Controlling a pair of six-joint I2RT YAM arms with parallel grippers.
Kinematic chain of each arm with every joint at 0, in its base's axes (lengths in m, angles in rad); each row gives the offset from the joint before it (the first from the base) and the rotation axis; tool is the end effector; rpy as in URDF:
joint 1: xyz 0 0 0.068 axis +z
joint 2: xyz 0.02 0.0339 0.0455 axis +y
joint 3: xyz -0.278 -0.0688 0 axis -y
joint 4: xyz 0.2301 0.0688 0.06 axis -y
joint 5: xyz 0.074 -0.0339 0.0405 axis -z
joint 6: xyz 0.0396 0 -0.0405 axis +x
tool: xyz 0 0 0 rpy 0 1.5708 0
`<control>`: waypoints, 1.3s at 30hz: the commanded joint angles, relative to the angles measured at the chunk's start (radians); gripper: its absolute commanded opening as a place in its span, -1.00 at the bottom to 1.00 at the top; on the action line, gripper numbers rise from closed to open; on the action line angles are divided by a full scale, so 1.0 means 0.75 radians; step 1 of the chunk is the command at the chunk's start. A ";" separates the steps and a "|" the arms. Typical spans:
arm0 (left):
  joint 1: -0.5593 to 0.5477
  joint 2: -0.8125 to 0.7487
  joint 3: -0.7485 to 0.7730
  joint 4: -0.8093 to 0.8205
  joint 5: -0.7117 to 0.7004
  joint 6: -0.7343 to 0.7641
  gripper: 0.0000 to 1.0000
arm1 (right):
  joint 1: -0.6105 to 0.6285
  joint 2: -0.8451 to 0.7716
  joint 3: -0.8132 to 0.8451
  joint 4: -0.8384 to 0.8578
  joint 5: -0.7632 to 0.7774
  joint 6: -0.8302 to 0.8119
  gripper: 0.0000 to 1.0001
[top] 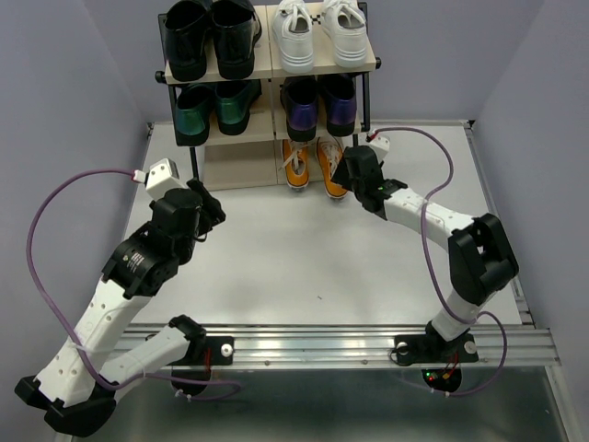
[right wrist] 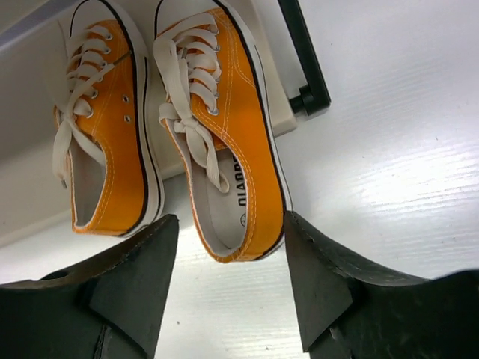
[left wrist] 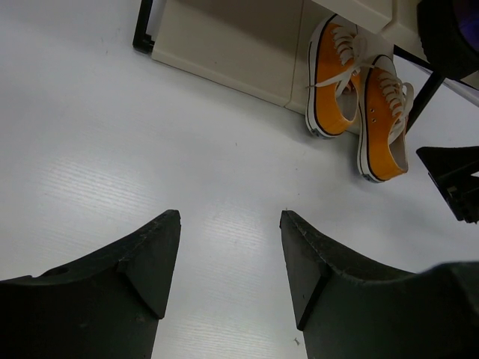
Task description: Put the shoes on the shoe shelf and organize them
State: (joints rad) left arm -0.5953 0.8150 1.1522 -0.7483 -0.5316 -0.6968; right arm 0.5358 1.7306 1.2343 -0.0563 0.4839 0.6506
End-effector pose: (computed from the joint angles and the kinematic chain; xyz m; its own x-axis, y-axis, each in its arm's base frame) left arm 0.1154 -0.0539 0.4053 -0.3170 -0.4534 -0.8330 -0.1367 0.8910 -0.4329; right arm 0.3430 0.1822 0.2739 -0.4266 0.3702 -0.8252 0.1847 0.9288 0.3212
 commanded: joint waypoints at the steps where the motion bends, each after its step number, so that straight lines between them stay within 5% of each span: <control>1: 0.004 -0.007 -0.008 0.045 -0.007 -0.006 0.34 | -0.009 -0.104 -0.095 0.061 -0.093 -0.045 0.31; 7: 0.004 -0.019 -0.029 0.059 -0.005 -0.010 0.34 | -0.009 -0.168 -0.212 0.114 -0.293 -0.256 0.77; 13: 0.002 -0.003 -0.058 0.090 0.022 -0.012 0.34 | -0.009 -0.142 -0.214 0.124 -0.257 -0.370 0.84; 23: 0.004 -0.005 -0.076 0.098 0.022 -0.010 0.34 | -0.009 0.016 -0.120 0.116 -0.240 -0.418 0.31; 39: 0.004 -0.021 -0.086 0.098 0.028 -0.002 0.34 | -0.009 0.122 -0.044 0.118 -0.220 -0.360 -0.14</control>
State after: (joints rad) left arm -0.5941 0.8150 1.0924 -0.6991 -0.4999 -0.7048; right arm 0.5358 1.8000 1.1404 -0.0109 0.2920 0.3706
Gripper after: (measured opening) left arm 0.666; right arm 0.442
